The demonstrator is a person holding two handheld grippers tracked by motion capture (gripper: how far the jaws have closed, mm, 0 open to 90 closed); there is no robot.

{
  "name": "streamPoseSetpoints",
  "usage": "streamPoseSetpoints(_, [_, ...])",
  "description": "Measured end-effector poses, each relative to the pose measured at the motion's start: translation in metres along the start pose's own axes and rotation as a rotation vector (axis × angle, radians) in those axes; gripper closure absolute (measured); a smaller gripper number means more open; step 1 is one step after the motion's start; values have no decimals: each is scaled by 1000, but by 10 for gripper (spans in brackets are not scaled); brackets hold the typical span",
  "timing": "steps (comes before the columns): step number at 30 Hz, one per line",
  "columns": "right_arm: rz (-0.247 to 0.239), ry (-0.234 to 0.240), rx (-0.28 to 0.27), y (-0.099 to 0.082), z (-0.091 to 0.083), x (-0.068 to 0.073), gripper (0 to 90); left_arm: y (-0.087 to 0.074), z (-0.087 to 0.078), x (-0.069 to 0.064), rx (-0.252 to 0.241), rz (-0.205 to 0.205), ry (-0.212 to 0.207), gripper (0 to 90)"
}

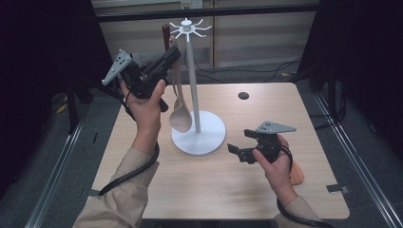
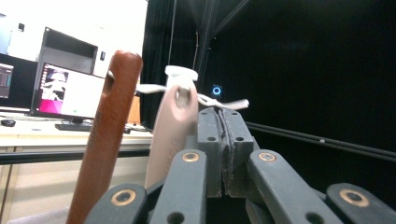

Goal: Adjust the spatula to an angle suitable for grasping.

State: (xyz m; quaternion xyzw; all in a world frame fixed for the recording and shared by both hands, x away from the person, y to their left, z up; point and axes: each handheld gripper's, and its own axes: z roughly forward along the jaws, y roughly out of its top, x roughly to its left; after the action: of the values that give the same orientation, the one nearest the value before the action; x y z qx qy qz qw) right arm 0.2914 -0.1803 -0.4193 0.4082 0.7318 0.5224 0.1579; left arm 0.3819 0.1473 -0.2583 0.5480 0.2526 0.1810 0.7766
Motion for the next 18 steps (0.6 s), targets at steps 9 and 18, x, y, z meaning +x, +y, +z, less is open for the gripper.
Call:
streamPoseSetpoints(9, [13,-9,5,-1,-2,-4,108,-22,-12,-6,36,5,-44,821])
streamPoseSetpoints(18, [19,-17,4,-2,-3,-10,108,-56,-28,-7,108,-23,-52,758])
